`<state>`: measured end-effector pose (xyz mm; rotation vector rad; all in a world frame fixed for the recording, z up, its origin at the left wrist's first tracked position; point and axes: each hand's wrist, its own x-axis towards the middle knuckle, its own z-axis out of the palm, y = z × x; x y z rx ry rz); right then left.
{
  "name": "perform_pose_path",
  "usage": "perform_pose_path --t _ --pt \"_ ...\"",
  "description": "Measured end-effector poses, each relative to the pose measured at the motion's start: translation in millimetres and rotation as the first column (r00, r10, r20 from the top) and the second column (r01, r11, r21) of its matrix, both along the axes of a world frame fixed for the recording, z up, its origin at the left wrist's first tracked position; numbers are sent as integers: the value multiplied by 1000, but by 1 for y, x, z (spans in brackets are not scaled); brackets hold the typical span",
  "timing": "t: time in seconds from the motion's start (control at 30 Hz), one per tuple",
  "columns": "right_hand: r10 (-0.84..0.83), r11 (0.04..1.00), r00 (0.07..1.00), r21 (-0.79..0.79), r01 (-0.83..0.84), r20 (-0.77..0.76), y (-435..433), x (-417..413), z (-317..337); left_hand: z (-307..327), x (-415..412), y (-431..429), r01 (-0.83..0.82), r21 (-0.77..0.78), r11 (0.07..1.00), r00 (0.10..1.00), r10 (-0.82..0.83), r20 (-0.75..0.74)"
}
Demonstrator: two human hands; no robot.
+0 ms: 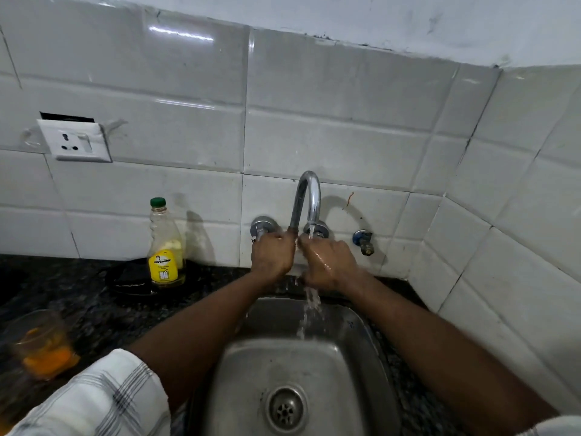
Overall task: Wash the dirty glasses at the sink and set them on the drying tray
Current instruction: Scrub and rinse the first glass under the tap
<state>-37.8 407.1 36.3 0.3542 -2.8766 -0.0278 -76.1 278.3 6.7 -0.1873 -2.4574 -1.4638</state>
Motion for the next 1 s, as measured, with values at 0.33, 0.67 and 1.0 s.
perform_pose_path --t 0.33,0.67,1.0 --pt "37 996 989 -81 -25 141 6 1 2 -20 -7 -4 77 -50 996 981 -85 -173" --pt "87 942 964 -336 3 251 6 10 6 -11 10 -8 172 28 985 933 -154 -325" --pt "124 914 953 -405 -2 275 11 8 2 -11 12 -9 182 -21 983 928 -178 -328"
